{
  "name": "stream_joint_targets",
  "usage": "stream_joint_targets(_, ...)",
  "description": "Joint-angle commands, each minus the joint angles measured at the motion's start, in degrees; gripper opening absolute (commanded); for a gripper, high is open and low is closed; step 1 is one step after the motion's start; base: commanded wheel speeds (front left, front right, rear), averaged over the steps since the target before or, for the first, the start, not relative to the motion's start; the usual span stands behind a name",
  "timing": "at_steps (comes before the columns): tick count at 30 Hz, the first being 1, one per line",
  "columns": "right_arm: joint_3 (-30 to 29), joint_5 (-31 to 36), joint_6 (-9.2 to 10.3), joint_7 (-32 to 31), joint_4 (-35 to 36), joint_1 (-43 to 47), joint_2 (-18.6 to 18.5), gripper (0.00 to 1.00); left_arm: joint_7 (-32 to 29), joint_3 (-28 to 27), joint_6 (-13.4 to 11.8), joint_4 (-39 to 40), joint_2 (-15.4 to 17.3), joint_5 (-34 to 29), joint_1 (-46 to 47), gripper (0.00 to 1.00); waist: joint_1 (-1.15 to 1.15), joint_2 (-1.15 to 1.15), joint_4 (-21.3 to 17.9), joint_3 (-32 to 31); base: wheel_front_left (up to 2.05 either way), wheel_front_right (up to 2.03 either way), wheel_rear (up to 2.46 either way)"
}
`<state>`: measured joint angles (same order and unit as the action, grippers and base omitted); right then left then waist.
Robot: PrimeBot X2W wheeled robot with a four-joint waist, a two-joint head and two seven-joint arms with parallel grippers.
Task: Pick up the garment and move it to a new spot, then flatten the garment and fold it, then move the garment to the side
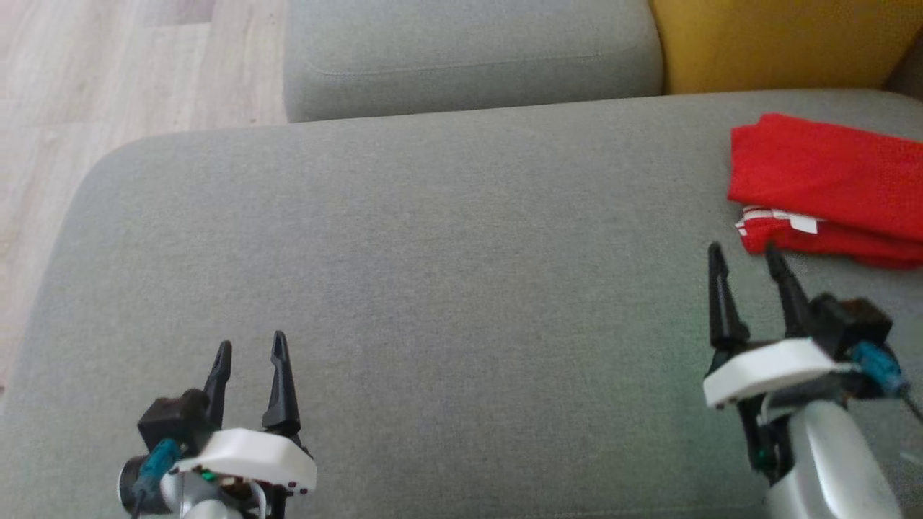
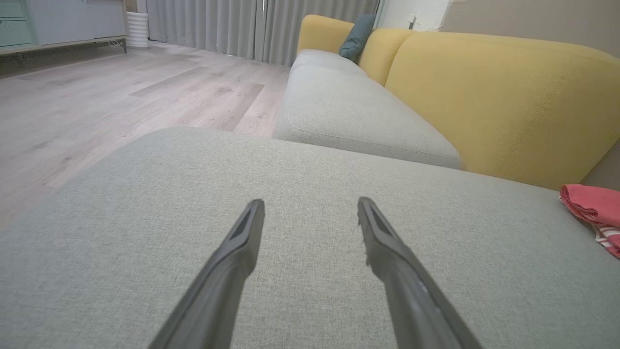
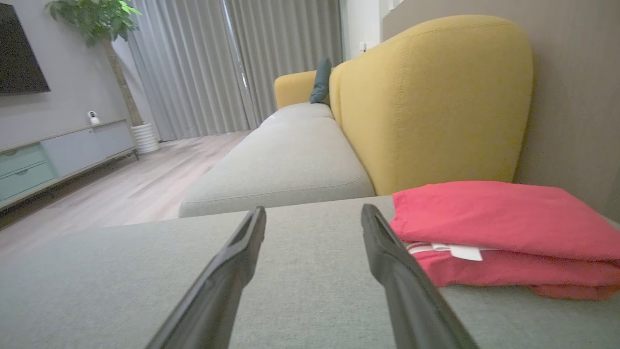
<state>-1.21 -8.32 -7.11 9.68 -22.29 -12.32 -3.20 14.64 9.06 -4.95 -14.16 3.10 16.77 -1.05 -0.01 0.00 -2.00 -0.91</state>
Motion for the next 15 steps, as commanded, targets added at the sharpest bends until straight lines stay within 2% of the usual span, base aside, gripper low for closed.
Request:
stream_joint_targets(1,2.25,-0.65,-0.37,1.22,2.91,-0.17,0.31,1.0,0.35,-1.21,0.24,1.82,0.0,-0.43,1.73,1.0,0.01,0.0,0.75,-0.44,0.0,0.0,0.0)
stream_joint_targets(8,4.93,-3.06,-0.37,3.25,3.19,5.86,0.32,1.0,0.35,-0.79,0.57,2.63,-0.06,-0.88,0.88,1.0,0.01,0.0,1.88,-0.85,0.0,0.0,0.0)
stream_joint_targets(15,6.8,-3.54,-0.37,4.38,3.45,7.09,0.32,1.0,0.36,-0.31,0.46,2.22,-0.08,-1.4,0.43,1.0,0.01,0.0,1.83,-1.06,0.0,0.0,0.0)
